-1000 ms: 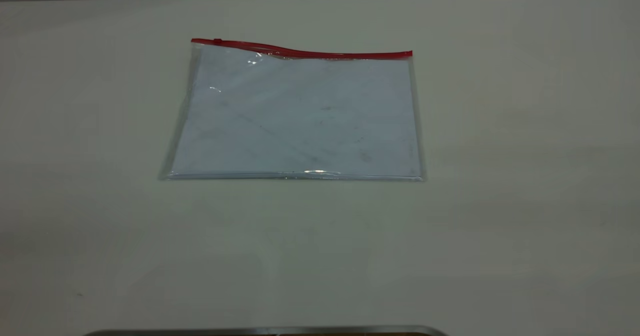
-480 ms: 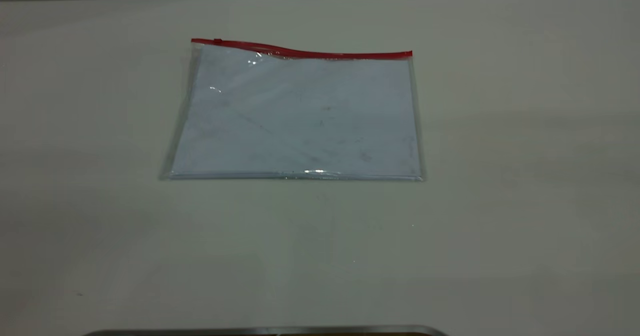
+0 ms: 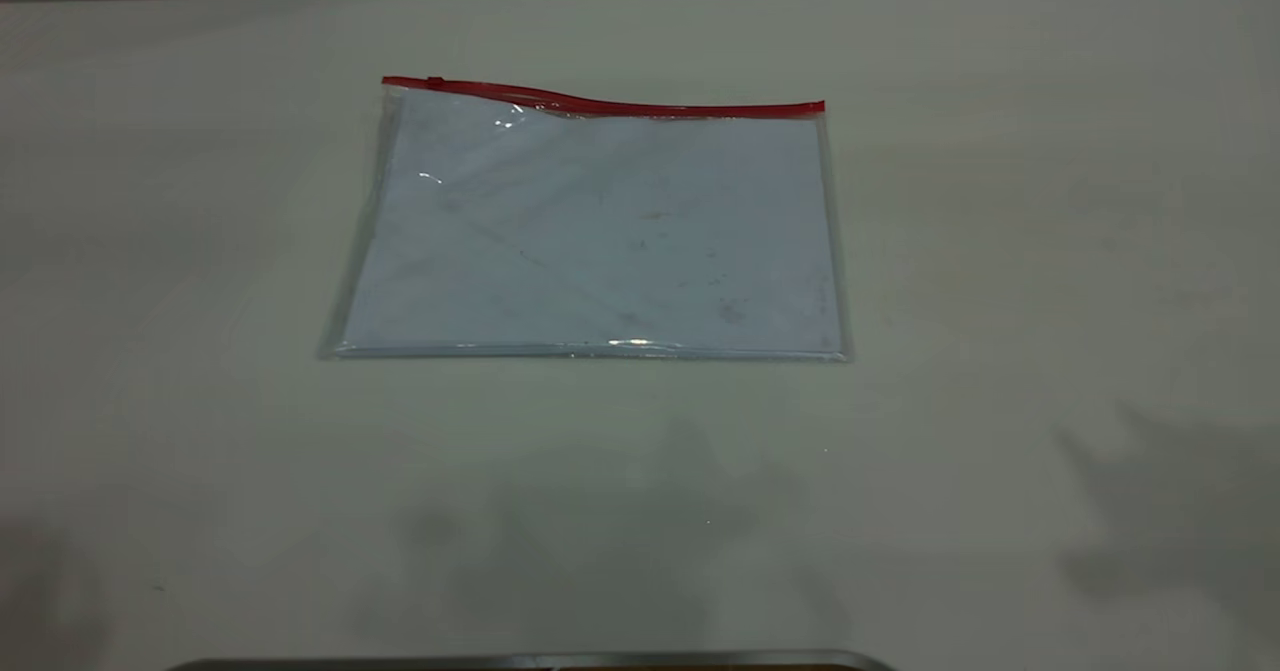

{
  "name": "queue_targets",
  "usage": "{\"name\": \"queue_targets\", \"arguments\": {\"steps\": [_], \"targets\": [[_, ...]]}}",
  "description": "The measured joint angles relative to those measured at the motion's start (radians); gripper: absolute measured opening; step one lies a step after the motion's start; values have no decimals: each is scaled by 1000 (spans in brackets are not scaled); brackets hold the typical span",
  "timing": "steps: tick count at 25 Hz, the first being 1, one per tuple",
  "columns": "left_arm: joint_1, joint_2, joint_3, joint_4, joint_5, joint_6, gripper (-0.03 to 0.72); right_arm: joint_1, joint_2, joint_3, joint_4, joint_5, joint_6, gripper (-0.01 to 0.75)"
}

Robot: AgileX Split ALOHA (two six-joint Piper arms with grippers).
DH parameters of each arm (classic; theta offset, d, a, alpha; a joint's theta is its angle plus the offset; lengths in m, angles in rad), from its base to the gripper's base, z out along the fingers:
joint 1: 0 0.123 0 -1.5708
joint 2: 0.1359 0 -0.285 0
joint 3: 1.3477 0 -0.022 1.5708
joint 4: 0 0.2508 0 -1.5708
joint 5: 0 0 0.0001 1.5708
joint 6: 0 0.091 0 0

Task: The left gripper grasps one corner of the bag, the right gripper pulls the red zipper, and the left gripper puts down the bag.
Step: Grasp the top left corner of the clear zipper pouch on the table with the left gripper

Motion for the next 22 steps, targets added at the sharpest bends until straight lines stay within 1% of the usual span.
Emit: {"name": "queue_targets", "arguments": {"steps": [4,8,10,13,15,19,22], "targets": [[0,300,-78,-116,-126,142,481,0,262,-120,279,11,-335,444],[0,590,-219,-279,-211,323,482,0,511,-233,493,62,-531,445],[0,755,-310,-359,-221,414,482,12,615,-293,550,80,-606,445],[0,984,-486,-481,-171,546,482,59,751,-379,584,82,-655,451],[0,1115,-615,-534,-114,604,482,96,832,-438,589,85,-664,452],[0,1313,-812,-546,-18,616,482,133,945,-530,593,92,-657,453],[0,1408,-895,-552,-1,639,482,134,994,-575,597,93,-647,453]]}}
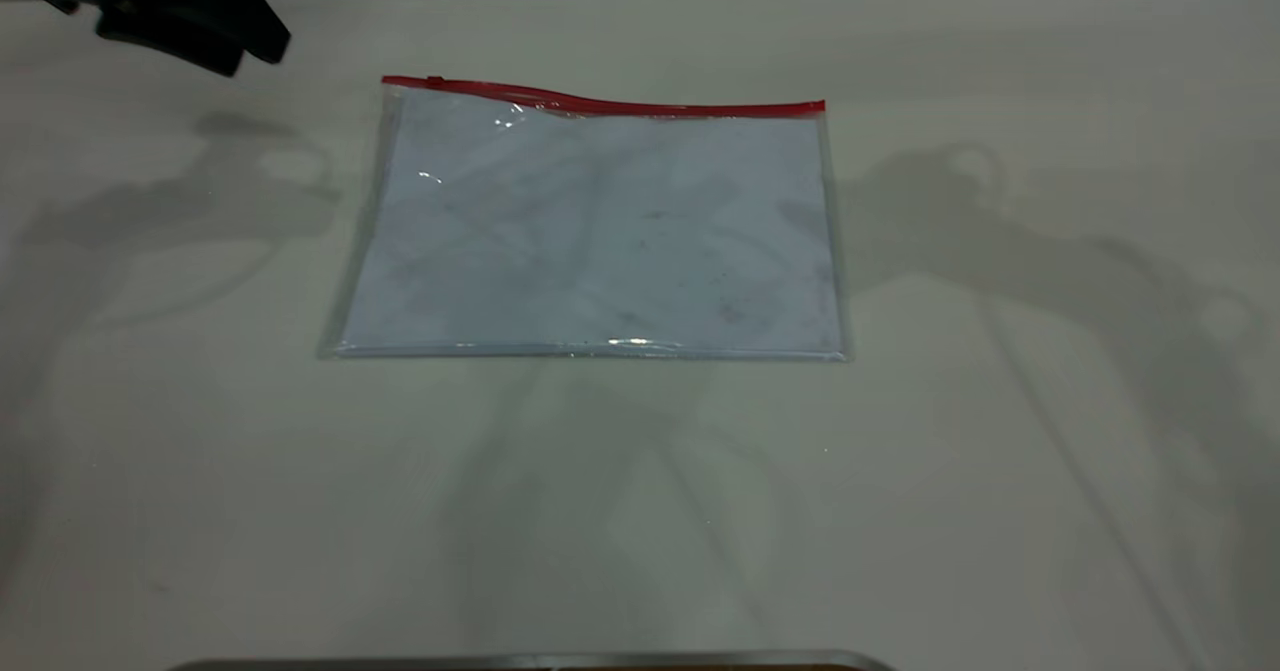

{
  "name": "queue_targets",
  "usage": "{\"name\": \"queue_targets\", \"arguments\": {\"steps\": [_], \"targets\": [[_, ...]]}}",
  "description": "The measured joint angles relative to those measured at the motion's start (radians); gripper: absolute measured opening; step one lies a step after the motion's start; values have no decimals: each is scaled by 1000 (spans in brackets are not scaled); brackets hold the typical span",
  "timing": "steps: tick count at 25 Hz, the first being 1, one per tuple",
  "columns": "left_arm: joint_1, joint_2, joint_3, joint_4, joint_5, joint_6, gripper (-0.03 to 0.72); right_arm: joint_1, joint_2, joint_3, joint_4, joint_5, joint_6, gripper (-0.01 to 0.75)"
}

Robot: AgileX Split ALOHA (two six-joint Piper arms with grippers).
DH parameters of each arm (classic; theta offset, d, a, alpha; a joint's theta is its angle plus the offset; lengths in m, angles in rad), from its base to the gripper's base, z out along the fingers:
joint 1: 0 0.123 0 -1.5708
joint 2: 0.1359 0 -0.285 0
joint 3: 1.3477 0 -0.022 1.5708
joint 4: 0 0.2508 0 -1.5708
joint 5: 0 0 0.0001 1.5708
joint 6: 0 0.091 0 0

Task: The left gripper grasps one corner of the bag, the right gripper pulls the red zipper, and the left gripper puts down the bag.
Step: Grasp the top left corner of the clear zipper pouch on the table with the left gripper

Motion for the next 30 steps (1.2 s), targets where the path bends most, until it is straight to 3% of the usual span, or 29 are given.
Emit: {"name": "queue_targets", "arguments": {"steps": [6,12,24,30], "targets": [[0,175,-137,-54,-7,63,482,0,38,-17,7,0,3,453],[-6,271,-237,-238,28,207,482,0,49,-18,22,-1,2,454],[-12,381,-267,-446,31,348,482,0,54,-19,25,5,2,454],[-18,392,-267,-463,37,370,482,4,54,-19,25,22,2,454]]}}
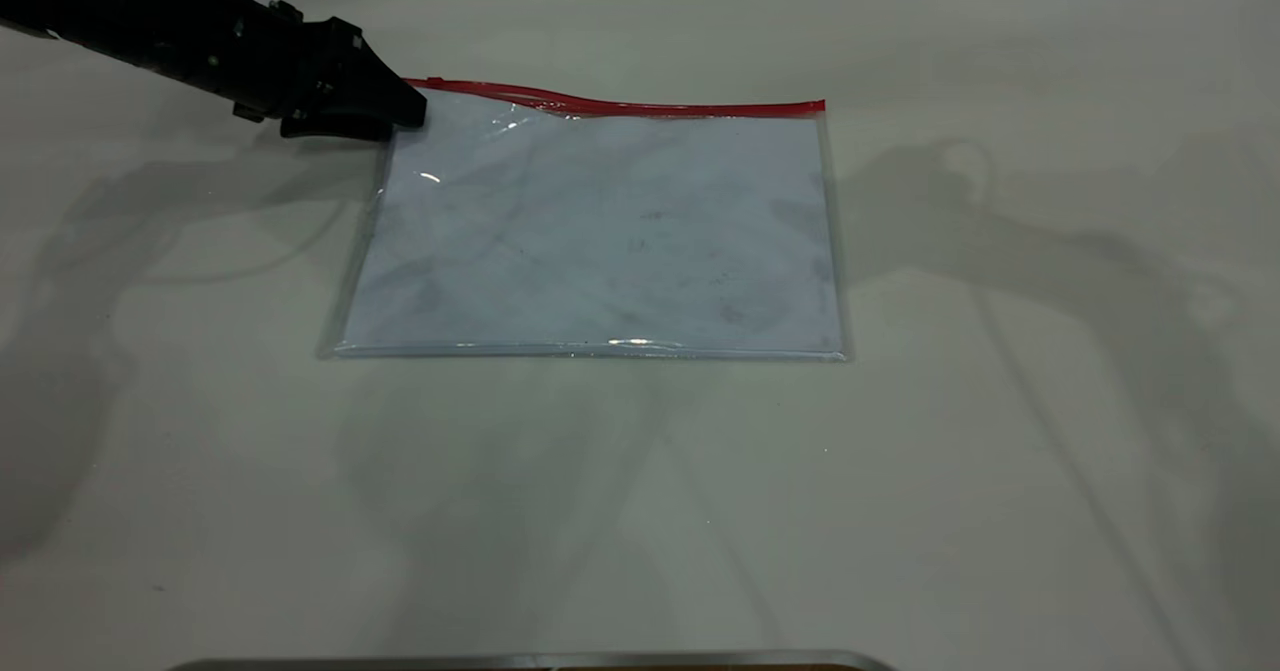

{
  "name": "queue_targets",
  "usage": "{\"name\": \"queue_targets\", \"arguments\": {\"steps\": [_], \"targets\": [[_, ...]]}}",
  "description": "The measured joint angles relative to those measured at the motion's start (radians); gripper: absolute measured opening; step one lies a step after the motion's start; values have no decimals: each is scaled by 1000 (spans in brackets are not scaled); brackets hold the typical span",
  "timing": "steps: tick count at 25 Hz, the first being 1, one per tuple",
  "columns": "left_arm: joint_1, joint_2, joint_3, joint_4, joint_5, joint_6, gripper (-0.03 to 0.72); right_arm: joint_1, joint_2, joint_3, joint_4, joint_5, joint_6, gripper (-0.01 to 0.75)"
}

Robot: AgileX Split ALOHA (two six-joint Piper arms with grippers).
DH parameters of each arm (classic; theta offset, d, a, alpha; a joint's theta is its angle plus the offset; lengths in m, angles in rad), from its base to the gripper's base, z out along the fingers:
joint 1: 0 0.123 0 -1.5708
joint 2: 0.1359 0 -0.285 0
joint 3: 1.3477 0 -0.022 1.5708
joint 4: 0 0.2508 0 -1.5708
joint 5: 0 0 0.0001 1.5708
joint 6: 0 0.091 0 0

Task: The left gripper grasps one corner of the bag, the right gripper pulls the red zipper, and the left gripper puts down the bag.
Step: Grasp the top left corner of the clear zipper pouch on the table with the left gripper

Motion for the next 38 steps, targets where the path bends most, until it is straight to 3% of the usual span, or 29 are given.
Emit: {"name": "queue_targets", "arguments": {"steps": [8,18,28,38], "targets": [[-13,10,-3,-5,-9,34,482,22,0,-1,0,1,0,454],[-17,31,-6,-8,95,61,482,24,9,-1,1,0,0,454],[-7,31,-6,-4,88,58,574,24,11,-1,1,-11,0,454],[-49,38,-6,-57,130,88,555,24,11,-1,1,-13,-3,454]]}}
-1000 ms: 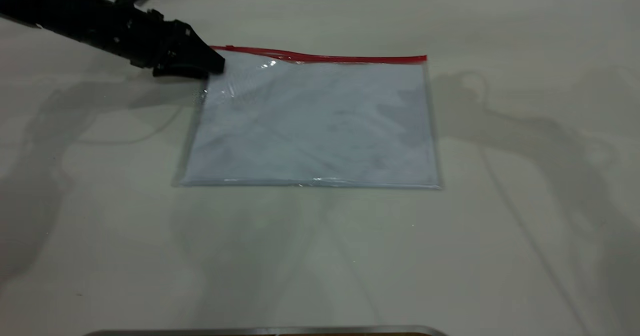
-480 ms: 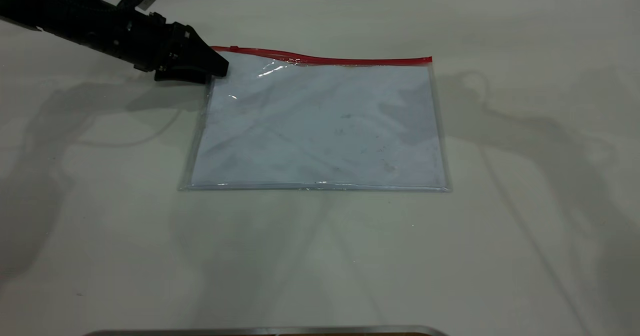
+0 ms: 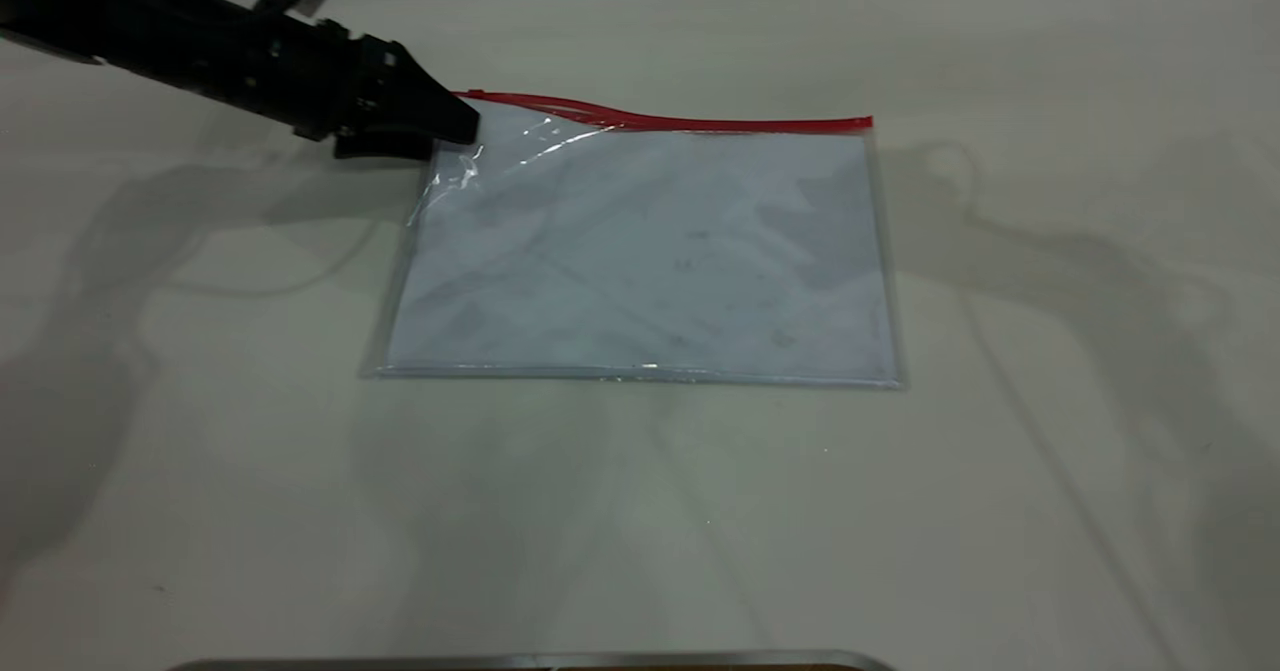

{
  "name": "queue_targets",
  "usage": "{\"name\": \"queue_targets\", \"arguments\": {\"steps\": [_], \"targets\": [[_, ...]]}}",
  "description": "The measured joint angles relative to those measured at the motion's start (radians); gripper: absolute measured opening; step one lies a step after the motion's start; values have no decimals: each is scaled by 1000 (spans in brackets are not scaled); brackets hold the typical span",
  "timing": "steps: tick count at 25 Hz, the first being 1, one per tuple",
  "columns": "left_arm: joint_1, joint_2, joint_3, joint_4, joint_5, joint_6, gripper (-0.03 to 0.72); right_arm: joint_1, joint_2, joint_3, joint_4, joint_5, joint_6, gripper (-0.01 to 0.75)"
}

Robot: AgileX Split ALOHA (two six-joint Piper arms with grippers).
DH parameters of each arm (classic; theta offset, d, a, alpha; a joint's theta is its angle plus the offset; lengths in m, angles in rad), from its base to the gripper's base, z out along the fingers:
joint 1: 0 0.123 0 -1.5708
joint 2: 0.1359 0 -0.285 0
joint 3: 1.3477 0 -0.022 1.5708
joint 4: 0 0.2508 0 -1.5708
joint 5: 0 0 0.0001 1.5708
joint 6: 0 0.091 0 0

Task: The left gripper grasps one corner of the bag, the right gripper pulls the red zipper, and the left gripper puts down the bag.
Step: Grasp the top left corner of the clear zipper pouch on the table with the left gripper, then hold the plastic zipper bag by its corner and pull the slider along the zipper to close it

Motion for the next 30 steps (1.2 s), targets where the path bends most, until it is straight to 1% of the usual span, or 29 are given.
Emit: {"name": "queue_targets", "arguments": {"steps": [2,5,9,10,11,15,19,22,26,30], "targets": [[-15,0,0,0,-8,11,513,0,0,0,0,0,0,454],[-18,0,0,-1,-23,20,382,0,0,0,0,-1,-1,452],[-18,-8,0,4,-33,101,116,0,0,0,0,3,-1,439],[-18,-14,0,4,-28,144,69,0,0,0,0,9,-2,438],[-18,-21,0,5,-25,196,54,0,0,-2,0,17,-11,438],[-22,-64,0,10,9,421,53,26,17,-42,16,6,-122,437],[-24,-105,0,14,68,629,60,81,116,-161,84,-1,-228,437],[-24,-116,0,15,109,742,61,126,216,-272,108,8,-244,437],[-24,-116,0,42,125,792,61,170,329,-412,123,54,-234,436],[-24,-116,0,58,133,797,62,187,407,-512,128,102,-180,436]]}}
